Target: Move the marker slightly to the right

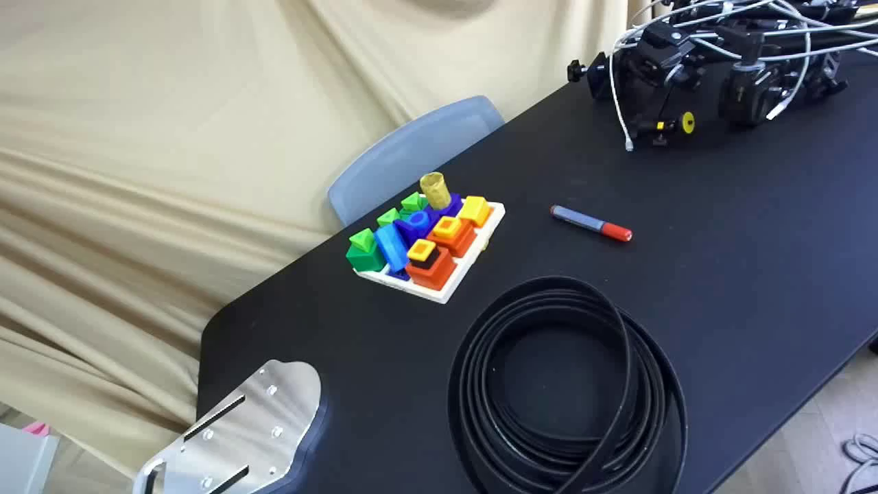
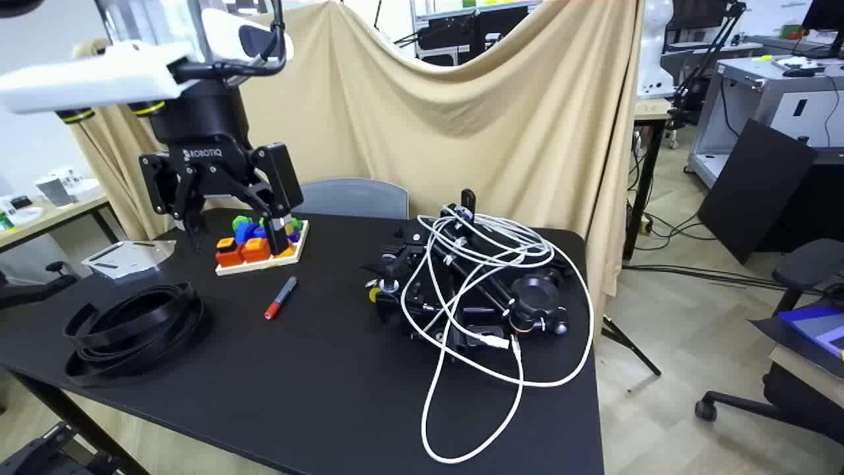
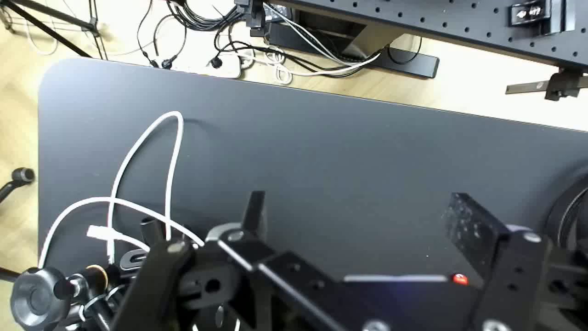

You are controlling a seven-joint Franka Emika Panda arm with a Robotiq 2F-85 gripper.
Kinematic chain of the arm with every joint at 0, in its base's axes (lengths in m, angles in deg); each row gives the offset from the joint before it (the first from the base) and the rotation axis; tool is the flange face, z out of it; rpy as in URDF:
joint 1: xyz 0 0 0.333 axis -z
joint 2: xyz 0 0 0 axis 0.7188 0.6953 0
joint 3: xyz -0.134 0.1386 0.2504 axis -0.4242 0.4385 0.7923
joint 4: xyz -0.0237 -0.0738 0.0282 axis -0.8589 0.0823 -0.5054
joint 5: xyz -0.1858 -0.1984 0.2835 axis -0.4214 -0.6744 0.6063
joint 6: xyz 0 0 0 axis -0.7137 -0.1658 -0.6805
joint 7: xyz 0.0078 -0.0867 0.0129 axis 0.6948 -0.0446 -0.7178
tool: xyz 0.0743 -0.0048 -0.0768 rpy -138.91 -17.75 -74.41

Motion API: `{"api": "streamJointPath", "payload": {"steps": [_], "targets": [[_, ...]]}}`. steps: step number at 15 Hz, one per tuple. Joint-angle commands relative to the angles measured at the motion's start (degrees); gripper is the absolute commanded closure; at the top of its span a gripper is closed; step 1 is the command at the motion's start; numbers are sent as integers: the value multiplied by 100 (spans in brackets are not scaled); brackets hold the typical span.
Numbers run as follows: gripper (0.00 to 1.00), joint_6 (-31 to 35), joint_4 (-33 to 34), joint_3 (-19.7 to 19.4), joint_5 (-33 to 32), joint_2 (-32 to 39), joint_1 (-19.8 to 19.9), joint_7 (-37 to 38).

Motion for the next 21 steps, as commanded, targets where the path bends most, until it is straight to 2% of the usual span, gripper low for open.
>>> {"api": "streamJointPath", "payload": {"steps": [1, 15, 18, 21], "targets": [[0, 0, 5, 23, 12, 3, 23, -9], [0, 2, 5, 23, 12, 3, 23, -9], [0, 256, -33, 248, 77, 528, -229, 83], [0, 1008, -199, 596, 270, 1071, -486, 427]]}}
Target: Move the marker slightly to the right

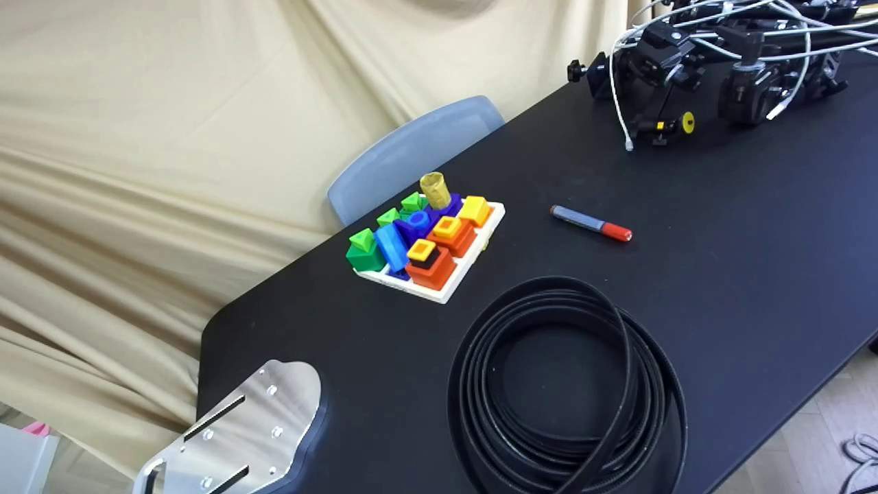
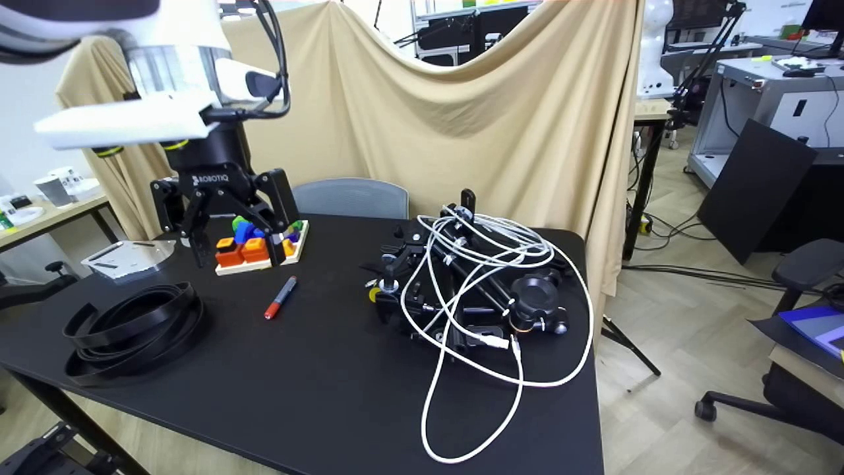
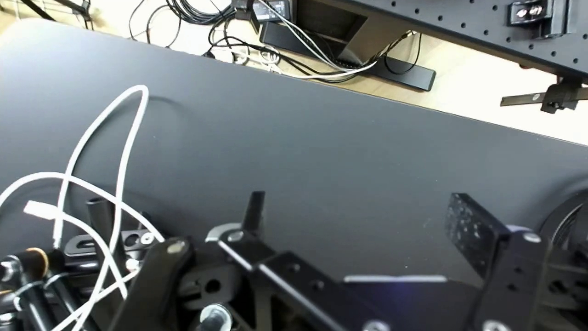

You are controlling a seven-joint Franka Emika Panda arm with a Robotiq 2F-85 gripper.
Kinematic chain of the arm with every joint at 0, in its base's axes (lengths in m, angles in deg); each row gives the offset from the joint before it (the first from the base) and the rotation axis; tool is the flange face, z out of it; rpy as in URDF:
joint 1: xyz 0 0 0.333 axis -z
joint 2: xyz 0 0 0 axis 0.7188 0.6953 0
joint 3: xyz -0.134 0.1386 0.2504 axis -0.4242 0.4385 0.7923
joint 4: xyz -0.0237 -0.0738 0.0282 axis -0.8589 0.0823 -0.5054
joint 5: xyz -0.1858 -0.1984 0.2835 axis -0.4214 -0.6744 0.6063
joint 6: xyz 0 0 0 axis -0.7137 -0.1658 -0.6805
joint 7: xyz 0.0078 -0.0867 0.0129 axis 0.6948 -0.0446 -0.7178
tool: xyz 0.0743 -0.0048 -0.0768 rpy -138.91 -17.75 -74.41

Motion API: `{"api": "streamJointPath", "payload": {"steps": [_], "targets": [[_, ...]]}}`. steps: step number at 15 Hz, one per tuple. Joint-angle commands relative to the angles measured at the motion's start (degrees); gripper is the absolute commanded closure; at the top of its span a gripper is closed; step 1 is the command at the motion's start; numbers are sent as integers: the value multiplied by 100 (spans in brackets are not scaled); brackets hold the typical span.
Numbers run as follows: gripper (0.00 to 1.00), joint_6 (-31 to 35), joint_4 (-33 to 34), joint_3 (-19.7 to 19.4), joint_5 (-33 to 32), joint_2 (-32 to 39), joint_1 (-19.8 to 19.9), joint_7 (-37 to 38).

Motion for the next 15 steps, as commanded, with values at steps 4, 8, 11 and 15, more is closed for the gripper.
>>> {"api": "streamJointPath", "payload": {"steps": [4, 8, 11, 15], "targets": [[0, 1944, -170, 847, 259, 1405, -463, 1100], [0, 3185, -83, 1266, 234, 2247, -607, 2102], [0, 3791, 74, 1433, 421, 2789, -733, 2799], [0, 3860, 15, 1507, 973, 2894, -785, 2545]]}}
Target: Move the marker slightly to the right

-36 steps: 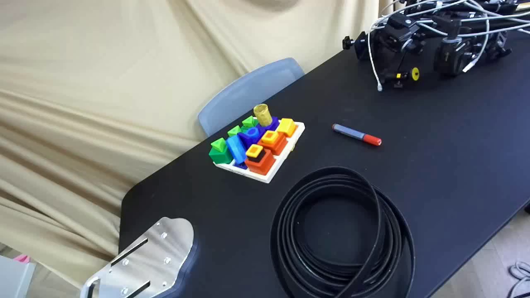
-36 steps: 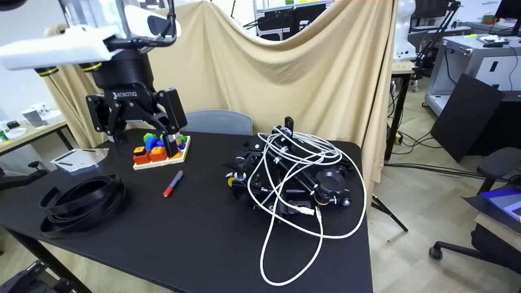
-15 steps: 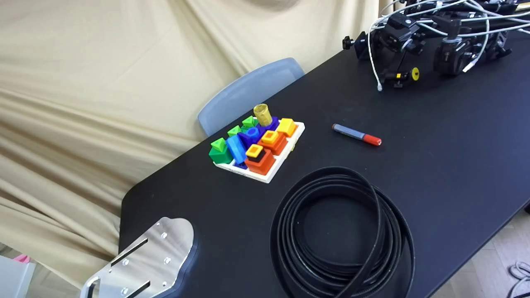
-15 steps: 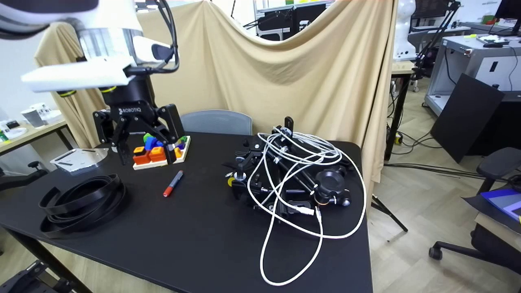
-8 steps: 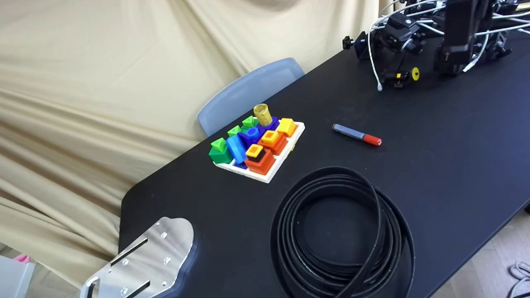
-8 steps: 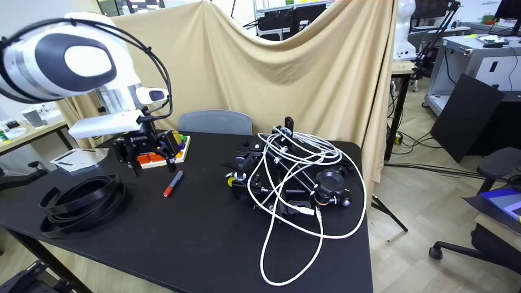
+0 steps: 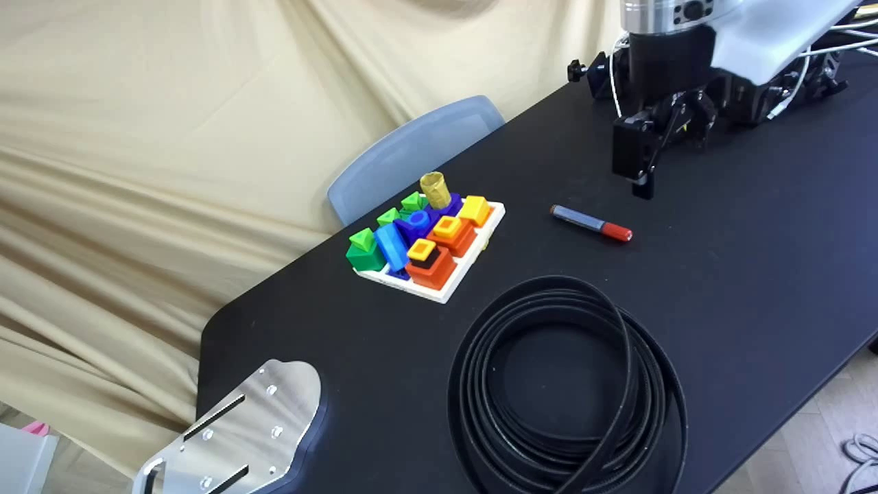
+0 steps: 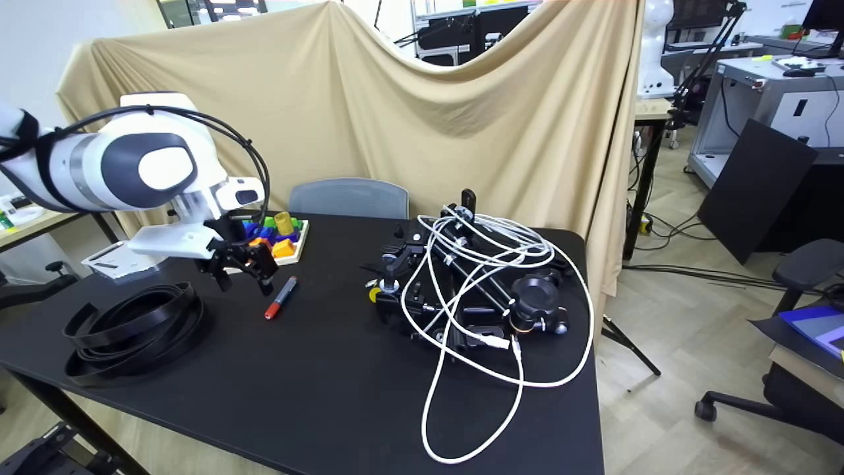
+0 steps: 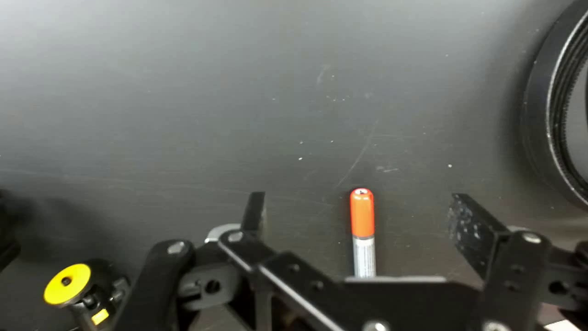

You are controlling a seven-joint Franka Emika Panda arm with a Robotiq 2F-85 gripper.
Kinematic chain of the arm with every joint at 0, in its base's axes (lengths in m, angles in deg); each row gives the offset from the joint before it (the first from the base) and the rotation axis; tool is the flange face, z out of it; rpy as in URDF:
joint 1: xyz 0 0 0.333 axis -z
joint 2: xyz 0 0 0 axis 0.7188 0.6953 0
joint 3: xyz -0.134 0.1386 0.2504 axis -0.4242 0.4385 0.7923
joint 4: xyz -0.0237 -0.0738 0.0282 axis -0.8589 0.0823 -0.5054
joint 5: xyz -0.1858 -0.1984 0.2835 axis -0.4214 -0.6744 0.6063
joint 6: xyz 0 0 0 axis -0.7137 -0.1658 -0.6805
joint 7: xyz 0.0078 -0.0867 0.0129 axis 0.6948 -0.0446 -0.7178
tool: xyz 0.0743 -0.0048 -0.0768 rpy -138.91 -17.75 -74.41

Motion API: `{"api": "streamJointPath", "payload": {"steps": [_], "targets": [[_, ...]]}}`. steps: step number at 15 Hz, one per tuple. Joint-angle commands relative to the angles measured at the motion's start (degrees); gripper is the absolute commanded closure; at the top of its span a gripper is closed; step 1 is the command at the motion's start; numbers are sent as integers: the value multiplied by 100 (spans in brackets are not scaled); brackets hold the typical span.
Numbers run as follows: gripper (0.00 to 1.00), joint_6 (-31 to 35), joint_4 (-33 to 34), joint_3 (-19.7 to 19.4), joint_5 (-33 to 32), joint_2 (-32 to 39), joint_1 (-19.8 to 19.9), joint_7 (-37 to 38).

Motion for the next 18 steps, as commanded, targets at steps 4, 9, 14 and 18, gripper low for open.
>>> {"api": "streamJointPath", "payload": {"steps": [4, 9, 14, 18], "targets": [[0, -12, 130, 13, 125, 141, -21, 54], [0, -66, 552, -167, -905, 656, -175, 527], [0, -102, 1316, -380, -1492, 1461, -373, 801], [0, 102, 1801, -329, -1144, 2045, -427, 673]]}}
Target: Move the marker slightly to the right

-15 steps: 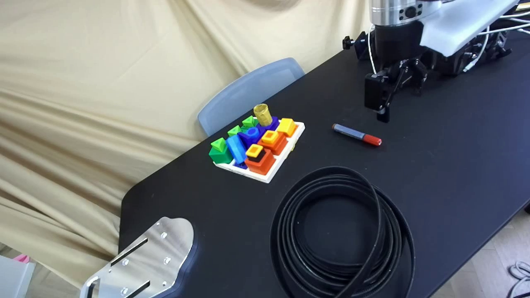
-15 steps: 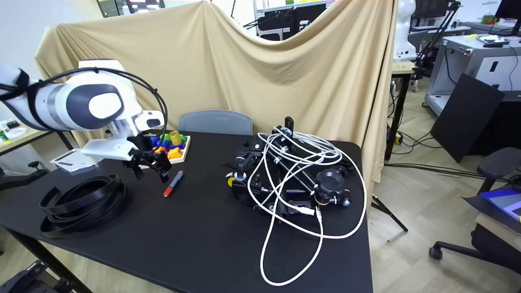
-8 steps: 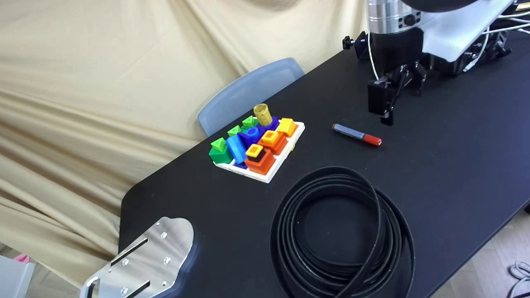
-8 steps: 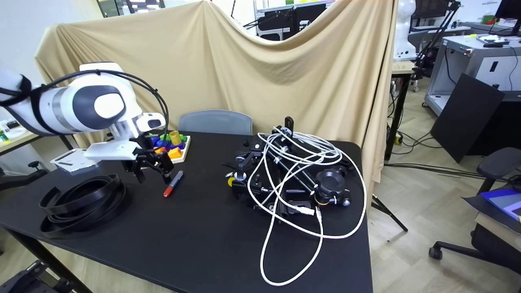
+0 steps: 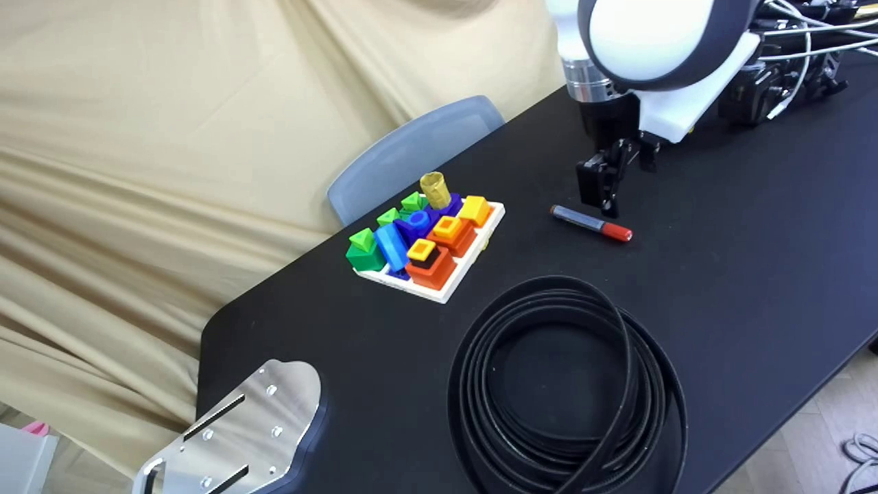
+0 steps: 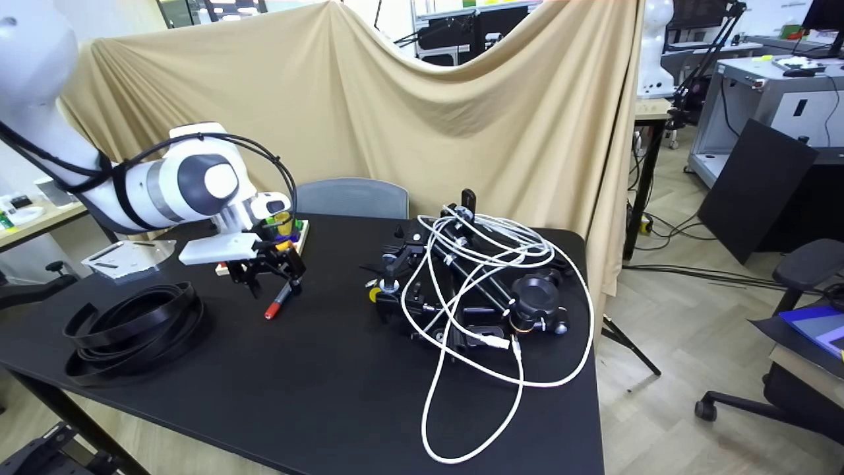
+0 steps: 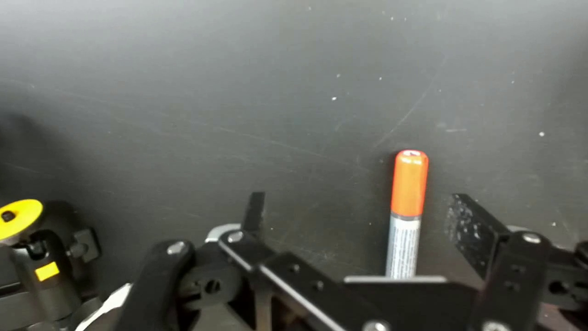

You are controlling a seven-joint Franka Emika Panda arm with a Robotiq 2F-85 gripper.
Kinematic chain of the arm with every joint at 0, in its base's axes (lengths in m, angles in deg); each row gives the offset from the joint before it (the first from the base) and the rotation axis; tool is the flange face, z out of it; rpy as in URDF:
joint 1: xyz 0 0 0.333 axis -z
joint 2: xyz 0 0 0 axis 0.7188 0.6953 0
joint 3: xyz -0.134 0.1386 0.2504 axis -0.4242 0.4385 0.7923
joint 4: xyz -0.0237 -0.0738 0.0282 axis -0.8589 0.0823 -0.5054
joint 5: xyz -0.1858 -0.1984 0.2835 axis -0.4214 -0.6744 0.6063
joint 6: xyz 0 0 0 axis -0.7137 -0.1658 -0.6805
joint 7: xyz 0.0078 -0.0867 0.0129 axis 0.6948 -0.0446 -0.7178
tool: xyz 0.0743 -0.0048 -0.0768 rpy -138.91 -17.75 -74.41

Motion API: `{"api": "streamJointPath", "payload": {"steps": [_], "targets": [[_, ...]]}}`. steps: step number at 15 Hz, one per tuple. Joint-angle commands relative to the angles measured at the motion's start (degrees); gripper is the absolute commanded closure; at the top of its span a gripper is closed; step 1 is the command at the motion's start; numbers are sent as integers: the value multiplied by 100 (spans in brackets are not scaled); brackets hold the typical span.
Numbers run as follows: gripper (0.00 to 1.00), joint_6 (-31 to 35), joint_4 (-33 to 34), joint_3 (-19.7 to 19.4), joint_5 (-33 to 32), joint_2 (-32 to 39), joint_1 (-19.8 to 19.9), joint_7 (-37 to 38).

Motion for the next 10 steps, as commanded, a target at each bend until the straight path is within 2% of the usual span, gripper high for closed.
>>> {"api": "streamJointPath", "payload": {"steps": [1, 4, 6, 10], "targets": [[0, 142, 552, -2, 226, 567, -114, 124], [0, 242, 809, 53, 516, 866, -132, 78], [25, 357, 907, 75, 666, 977, -149, 66], [55, 555, 1022, 130, 915, 1091, -134, 16]]}}
